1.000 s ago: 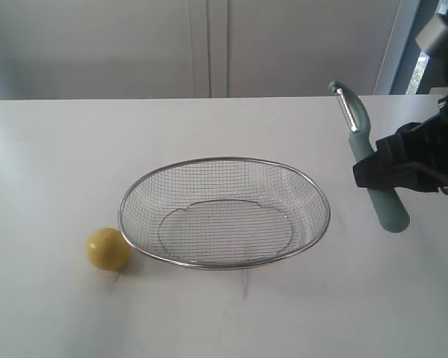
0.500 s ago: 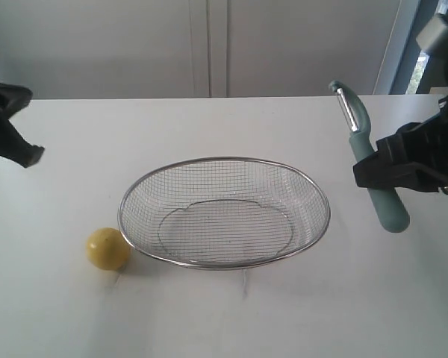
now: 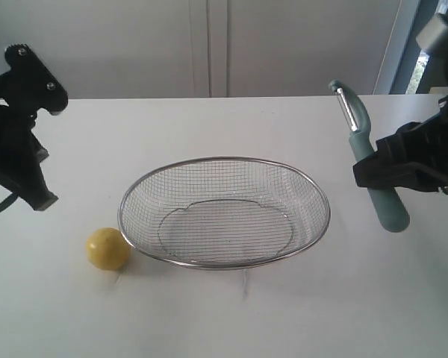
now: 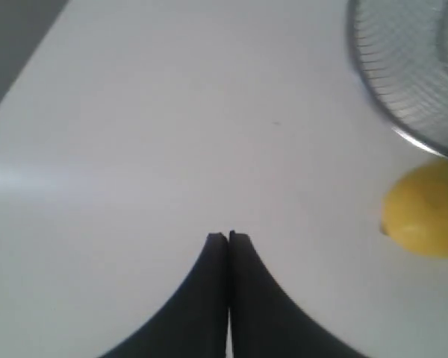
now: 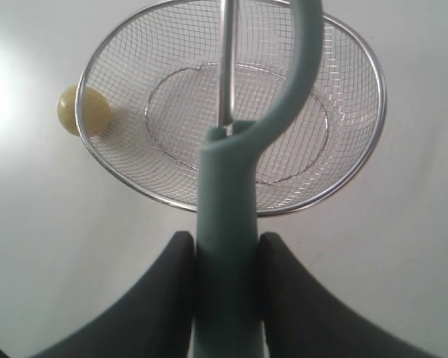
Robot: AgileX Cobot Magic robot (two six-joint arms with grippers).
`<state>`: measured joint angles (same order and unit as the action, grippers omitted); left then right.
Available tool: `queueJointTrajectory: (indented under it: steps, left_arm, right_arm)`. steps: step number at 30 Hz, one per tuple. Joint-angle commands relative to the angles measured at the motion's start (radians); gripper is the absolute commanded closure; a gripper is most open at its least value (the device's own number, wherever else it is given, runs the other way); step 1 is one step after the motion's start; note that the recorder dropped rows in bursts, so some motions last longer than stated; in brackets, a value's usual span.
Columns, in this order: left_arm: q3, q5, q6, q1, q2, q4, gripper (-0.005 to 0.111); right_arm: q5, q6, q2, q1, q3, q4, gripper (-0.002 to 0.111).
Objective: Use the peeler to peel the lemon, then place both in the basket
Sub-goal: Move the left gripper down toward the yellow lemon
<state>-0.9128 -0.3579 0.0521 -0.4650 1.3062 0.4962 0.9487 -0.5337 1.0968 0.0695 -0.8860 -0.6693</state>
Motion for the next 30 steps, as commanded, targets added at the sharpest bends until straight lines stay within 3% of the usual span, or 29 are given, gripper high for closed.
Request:
queueJointTrajectory:
  steps: [1,5,11,13,15,18,19,24,30]
  left_arm:
    - [-0.031,-0.127,0.384,-0.037,-0.001,-0.372,0.107]
    - [-0.034,-0.213,0.643,-0.037,-0.001,-0.545,0.107]
    - [-0.016,-0.269,0.864,-0.037,-0.001,-0.556,0.107]
    - [0.017,-0.254,0.993,-0.037,-0.001,-0.556,0.095]
    - [0.046,-0.226,1.084,-0.037,-0.001,-0.556,0.070]
    - [0.105,-0.077,1.108,-0.037,-0.001,-0.556,0.027]
    - [0.125,-0.025,1.108,-0.037,-0.001,-0.556,0.023]
    - [0.185,0.108,1.108,-0.037,-0.001,-0.556,0.024]
    - [0.194,0.160,1.088,-0.037,-0.001,-0.561,0.024]
  right_arm:
    - [-0.010,-0.010,-0.009,0.000,0.003,-0.004,0.108]
    - [-0.010,-0.010,-0.009,0.000,0.003,-0.004,0.108]
    - [-0.010,-0.010,-0.009,0.000,0.003,-0.004,0.108]
    - [-0.010,-0.010,-0.009,0.000,0.003,-0.004,0.108]
    - [-0.010,-0.010,-0.009,0.000,0.003,-0.004,0.108]
    - [-0.010,-0.010,-0.009,0.000,0.003,-0.004,0.108]
    - [-0.010,-0.010,-0.009,0.000,0.003,-0.004,0.108]
    - [-0.010,-0.010,-0.009,0.000,0.003,-0.004,0.108]
    - [-0.010,-0.010,-0.009,0.000,0.003,-0.004,0.108]
